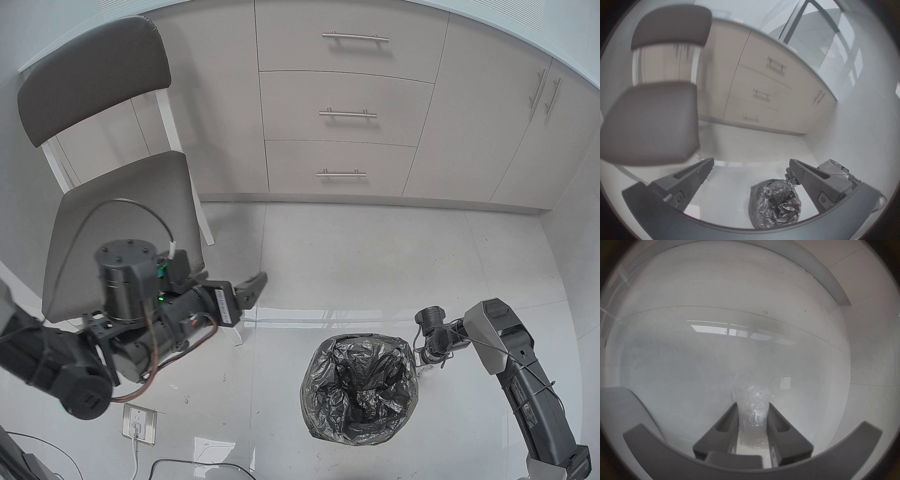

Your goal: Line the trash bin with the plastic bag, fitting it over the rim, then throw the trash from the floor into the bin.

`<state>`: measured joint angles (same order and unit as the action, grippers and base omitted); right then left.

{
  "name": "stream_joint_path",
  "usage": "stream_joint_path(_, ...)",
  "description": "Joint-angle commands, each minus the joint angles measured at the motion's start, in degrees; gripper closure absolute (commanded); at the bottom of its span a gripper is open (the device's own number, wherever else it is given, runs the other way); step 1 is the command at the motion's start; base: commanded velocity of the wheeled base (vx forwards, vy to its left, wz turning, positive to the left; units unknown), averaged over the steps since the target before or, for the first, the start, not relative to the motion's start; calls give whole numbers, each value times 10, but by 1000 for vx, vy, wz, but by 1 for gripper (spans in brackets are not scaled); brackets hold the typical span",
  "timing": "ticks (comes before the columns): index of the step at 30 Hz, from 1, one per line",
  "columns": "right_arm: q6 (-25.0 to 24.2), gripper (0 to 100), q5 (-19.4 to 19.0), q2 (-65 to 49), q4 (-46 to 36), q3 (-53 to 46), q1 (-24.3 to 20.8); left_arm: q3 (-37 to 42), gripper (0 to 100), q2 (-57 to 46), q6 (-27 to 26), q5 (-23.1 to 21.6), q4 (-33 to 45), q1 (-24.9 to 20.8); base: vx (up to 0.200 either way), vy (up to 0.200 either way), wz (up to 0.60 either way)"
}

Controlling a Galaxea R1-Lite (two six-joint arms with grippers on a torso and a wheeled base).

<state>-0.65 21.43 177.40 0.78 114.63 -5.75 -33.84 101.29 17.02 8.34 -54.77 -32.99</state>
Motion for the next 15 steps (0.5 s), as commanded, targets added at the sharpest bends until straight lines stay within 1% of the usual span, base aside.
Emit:
stream_joint_path(1, -5, 100, 17, -18, -39, 0, -3, 64, 0, -259, -146, 104, 56, 3, 0, 0, 0)
stream_joint_path(2, -3, 100, 31, -17, -70, 0, -6, 73, 0, -322, -182, 106, 71, 37, 0, 0, 0)
stream_joint_path(5, -3, 100, 35, -20, -159, 0, -10, 76, 0, -409, -217, 106, 115, 90, 0, 0, 0)
stream_joint_path(6, -5, 100, 35, -23, -167, 0, -10, 76, 0, -422, -219, 106, 126, 97, 0, 0, 0)
stream_joint_path(7, -7, 100, 36, -43, -174, 0, -11, 72, 0, -466, -226, 106, 163, 118, 0, 0, 0)
stream_joint_path(8, -7, 100, 36, -48, -174, 0, -11, 71, 0, -480, -227, 106, 175, 125, 0, 0, 0)
stream_joint_path(9, -5, 100, 36, -61, -174, 0, -12, 68, 0, -530, -228, 106, 227, 146, 0, 0, 0)
stream_joint_path(12, -2, 100, 36, -88, -179, 0, -12, 60, 0, -622, -226, 106, 337, 176, 0, 0, 0)
stream_joint_path(13, -2, 100, 36, -98, -180, 0, -12, 54, 0, -649, -226, 106, 370, 183, 0, 0, 0)
stream_joint_path(14, -2, 100, 36, -99, -181, 0, -12, 53, 0, -653, -226, 106, 375, 184, 0, 0, 0)
stream_joint_path(15, -1, 100, 36, -117, -184, 0, -11, 37, 0, -704, -219, 106, 440, 190, 0, 0, 0)
